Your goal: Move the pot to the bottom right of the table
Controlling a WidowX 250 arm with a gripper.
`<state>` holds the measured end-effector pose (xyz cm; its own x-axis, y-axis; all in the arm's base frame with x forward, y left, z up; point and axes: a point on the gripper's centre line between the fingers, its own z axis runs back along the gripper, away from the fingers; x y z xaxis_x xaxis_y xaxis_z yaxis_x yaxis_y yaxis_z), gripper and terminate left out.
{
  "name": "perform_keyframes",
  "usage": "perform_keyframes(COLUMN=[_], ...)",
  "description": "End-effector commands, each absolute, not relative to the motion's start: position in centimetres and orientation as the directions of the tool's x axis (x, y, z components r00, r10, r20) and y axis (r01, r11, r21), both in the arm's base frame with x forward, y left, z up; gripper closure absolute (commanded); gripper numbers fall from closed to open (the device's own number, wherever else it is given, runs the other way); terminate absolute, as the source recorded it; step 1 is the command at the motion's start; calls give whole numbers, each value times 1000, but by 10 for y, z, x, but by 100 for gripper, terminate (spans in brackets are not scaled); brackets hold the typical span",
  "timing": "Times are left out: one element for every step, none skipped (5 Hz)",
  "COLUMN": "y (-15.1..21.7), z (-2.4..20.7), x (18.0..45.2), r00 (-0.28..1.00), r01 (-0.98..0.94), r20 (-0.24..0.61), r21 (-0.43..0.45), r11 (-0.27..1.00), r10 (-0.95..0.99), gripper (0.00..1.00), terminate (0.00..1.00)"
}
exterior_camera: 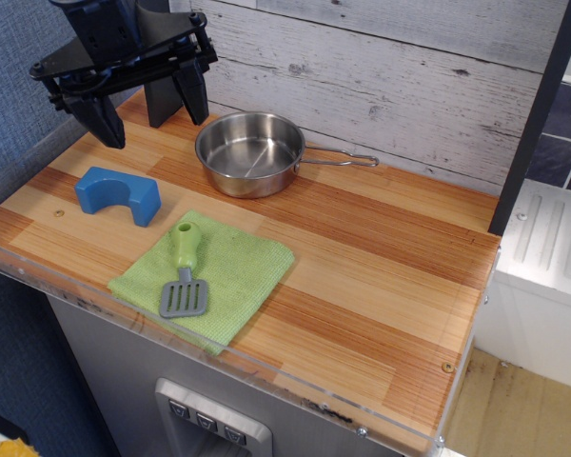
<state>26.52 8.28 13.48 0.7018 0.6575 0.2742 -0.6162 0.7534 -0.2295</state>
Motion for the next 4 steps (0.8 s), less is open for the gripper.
perform_keyframes(y=[83, 95, 101, 109], z=[135, 133, 132, 129], x=[265, 285, 302, 320], r00=[702, 683, 681, 679], r01=[-616, -622, -622, -623], r20=[274, 301, 308, 309], r21=[-229, -235, -235, -237], r11=[753, 746, 747, 746], r10=[657, 665, 664, 665], gripper=[0, 0, 0, 0], terminate=[0, 0, 0, 0])
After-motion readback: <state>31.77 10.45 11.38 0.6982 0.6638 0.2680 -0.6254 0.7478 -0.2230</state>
